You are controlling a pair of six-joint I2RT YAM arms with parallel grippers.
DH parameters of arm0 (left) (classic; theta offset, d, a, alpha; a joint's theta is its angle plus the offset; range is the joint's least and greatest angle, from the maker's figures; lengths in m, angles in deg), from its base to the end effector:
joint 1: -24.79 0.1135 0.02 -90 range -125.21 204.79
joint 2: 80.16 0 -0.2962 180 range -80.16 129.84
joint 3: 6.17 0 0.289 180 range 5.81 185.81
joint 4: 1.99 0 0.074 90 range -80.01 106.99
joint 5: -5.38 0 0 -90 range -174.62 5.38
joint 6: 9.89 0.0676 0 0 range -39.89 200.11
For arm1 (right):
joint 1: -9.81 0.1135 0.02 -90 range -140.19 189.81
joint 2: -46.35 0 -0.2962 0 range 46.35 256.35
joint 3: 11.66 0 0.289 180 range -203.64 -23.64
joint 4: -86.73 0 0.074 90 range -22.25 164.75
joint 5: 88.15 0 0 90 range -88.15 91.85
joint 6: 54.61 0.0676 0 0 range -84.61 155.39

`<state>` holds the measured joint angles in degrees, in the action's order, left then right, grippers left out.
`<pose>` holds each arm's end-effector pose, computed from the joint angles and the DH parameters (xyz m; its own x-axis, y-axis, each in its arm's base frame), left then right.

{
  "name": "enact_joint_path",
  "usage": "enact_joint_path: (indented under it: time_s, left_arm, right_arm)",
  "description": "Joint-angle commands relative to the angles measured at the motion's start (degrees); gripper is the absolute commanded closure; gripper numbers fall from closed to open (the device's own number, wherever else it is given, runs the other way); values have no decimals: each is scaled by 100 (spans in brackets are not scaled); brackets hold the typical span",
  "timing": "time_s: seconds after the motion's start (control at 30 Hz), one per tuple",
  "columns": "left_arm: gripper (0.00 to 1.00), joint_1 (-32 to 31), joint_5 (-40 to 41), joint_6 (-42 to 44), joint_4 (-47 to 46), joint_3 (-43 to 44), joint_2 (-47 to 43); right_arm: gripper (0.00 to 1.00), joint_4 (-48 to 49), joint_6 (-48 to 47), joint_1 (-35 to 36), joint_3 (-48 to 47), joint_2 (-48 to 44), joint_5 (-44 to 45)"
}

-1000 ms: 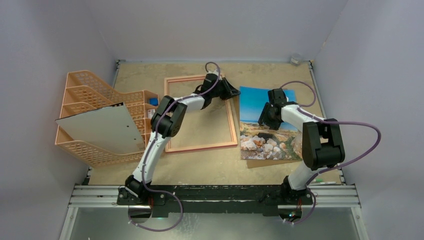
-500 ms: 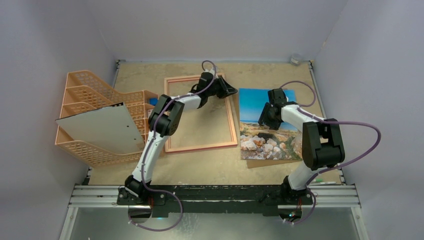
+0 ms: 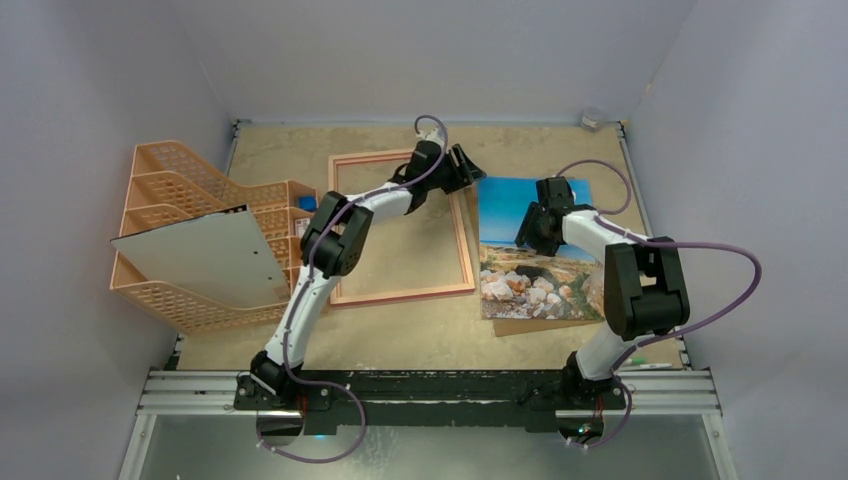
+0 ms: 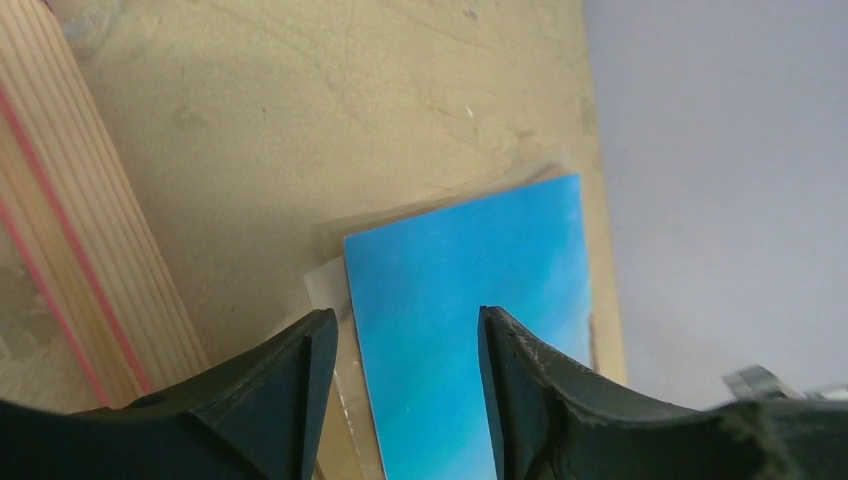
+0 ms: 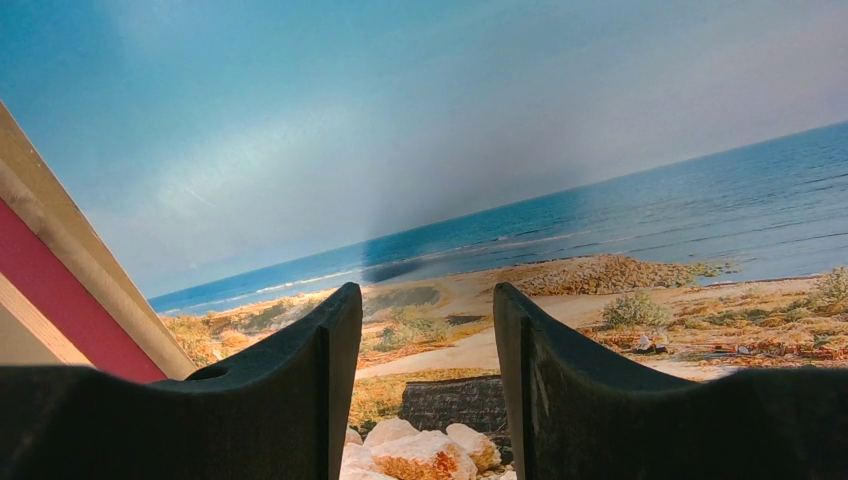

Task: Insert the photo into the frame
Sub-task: Pick up the photo frame item at the center of the board.

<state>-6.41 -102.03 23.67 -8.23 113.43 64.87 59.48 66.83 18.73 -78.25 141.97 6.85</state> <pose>0.5494 -0.3564 0.1136 -0.7687 -0.4640 -0.4401 0.1726 0.5122 -0.8414 0.3765 0.0531 0.1505 -0.7567 0.4072 -0.5114 0.3376 0.9133 0.2277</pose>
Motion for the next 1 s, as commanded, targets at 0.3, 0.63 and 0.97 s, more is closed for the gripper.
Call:
enact_joint_path:
  time_s: [0.3,0.63,0.97]
  left_arm:
    - [36,-485,2335,1126,2521,1355,393]
    - [51,-269,544,-356,2274,1191,677]
    - [58,-106,60,-833,1236,919,586]
  right_arm:
    - [46,-38,28,4,422,564,-253]
    - [46,35,51,4,512,619,-382]
    - [47,41,19,8,451,765,-415]
